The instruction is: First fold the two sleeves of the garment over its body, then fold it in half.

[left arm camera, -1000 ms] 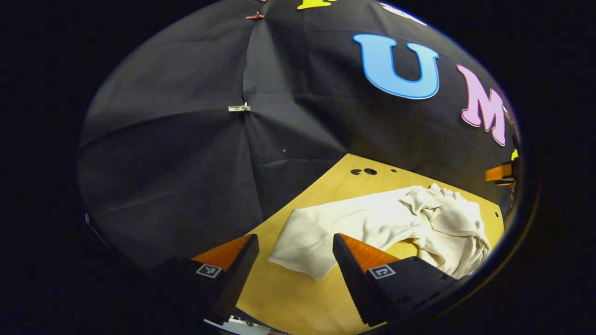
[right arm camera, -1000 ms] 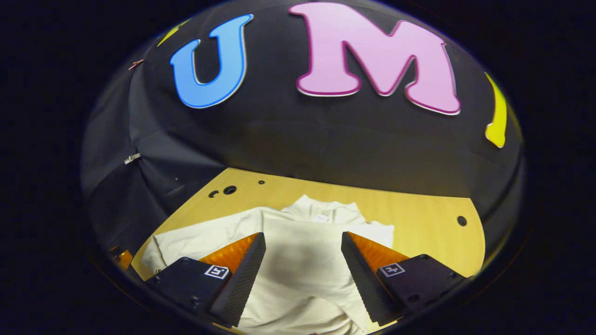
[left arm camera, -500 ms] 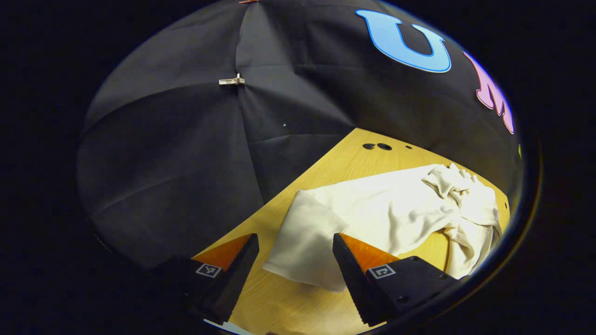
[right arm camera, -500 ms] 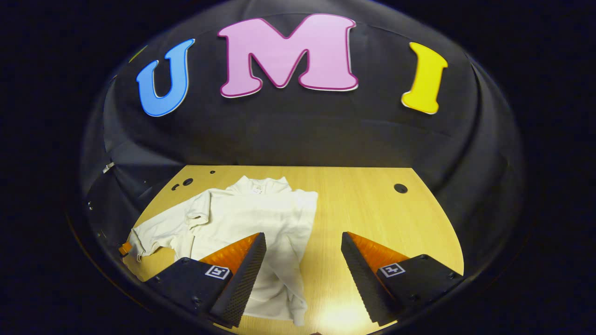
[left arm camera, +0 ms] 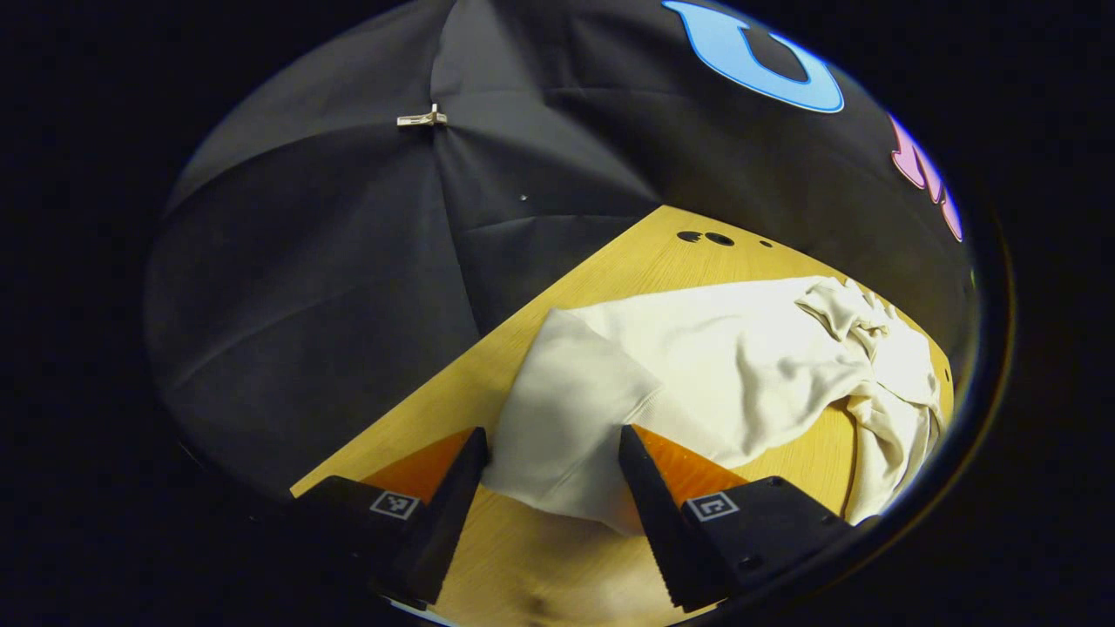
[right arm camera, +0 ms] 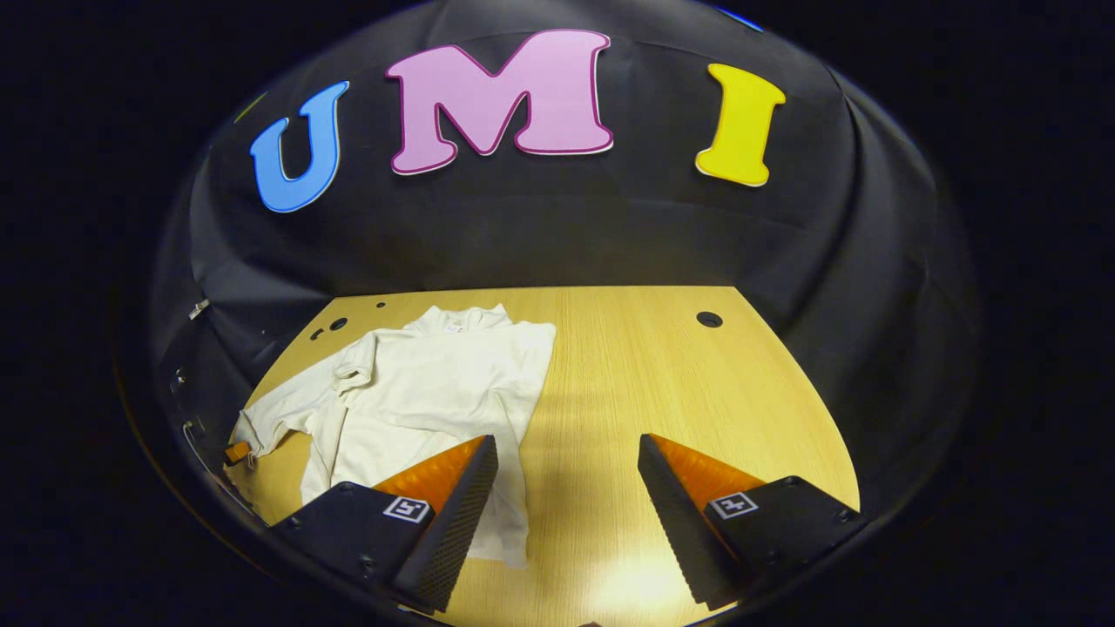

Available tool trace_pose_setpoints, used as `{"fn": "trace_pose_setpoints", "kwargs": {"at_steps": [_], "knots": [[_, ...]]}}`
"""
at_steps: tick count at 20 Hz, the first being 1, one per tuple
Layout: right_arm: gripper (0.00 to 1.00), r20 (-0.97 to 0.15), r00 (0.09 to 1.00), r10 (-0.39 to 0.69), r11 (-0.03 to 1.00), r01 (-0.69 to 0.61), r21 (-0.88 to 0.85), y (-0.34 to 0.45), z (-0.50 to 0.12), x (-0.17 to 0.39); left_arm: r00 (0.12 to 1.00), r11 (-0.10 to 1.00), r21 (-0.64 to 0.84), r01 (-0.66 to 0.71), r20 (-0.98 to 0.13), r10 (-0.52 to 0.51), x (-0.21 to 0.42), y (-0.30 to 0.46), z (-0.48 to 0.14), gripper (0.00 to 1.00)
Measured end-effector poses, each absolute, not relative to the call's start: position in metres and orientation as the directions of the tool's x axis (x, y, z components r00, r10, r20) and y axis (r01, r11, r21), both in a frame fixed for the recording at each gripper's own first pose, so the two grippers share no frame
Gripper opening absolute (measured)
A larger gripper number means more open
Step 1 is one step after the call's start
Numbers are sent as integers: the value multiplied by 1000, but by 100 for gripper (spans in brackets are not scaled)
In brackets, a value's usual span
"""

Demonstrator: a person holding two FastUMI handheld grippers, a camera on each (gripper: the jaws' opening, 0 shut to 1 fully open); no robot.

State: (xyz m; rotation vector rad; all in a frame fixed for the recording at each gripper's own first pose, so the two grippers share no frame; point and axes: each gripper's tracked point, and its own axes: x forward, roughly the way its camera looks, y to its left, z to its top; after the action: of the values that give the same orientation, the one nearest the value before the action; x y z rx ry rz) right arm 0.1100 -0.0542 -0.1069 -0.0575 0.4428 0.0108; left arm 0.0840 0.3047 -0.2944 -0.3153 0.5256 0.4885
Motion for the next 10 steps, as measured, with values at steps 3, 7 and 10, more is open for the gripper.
{"fn": "trace_pose_setpoints", "kwargs": {"at_steps": [3,7,10], "knots": [[99,-433,901,-17,999,-3,-44,-64,-116,99,776,872,-168,-460,-554,302,94,290,-292,64],[99,-434,901,-25,1000,18,-20,-71,-124,87,744,873,-142,-466,-597,300,99,284,-288,21],[99,-421,906,-41,999,43,-6,-82,-123,82,720,843,-193,-503,-634,284,101,280,-284,10]]}}
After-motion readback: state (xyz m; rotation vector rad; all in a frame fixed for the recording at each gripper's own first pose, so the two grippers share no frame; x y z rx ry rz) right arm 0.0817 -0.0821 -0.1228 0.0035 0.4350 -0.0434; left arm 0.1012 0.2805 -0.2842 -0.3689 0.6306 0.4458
